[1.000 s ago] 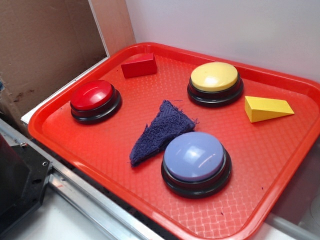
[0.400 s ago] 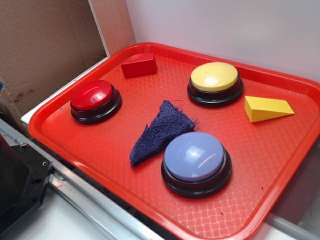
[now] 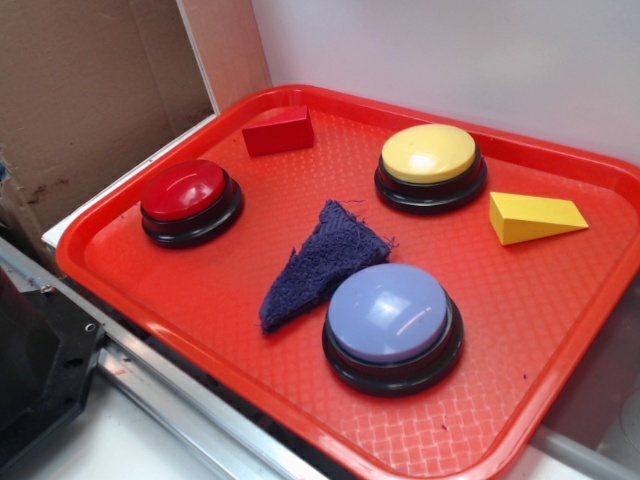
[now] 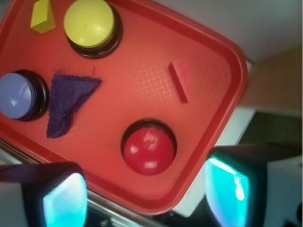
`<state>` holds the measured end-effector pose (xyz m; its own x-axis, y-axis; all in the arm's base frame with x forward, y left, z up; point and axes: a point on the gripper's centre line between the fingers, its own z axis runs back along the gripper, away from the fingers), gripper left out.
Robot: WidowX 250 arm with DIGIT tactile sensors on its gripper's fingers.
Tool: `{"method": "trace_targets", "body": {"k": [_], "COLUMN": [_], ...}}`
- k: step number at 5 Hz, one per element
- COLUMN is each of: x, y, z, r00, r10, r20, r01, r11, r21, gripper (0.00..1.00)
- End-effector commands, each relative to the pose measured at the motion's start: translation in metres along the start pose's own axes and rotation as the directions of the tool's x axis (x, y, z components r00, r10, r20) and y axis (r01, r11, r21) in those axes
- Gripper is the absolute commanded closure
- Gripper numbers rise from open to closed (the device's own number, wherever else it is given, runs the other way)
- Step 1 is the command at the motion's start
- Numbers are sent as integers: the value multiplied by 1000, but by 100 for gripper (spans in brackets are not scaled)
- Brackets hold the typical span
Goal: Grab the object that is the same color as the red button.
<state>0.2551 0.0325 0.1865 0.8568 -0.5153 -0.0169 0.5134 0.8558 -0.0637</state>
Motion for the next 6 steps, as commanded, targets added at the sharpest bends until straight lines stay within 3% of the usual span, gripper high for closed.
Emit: {"method": "trace_targets", "body": {"k": [1, 2, 5, 6], "x": [28, 39, 39, 47], "y": [24, 31, 31, 53], "z": [-5, -32, -32, -54], "r00": [999, 982, 982, 993], "r10": [-34, -190, -190, -120], "r20": [26, 15, 15, 1], "r01": [33, 189, 189, 119], "r11": [999, 981, 981, 985], "r21": [36, 54, 54, 126], "gripper": [0, 0, 0, 0]}}
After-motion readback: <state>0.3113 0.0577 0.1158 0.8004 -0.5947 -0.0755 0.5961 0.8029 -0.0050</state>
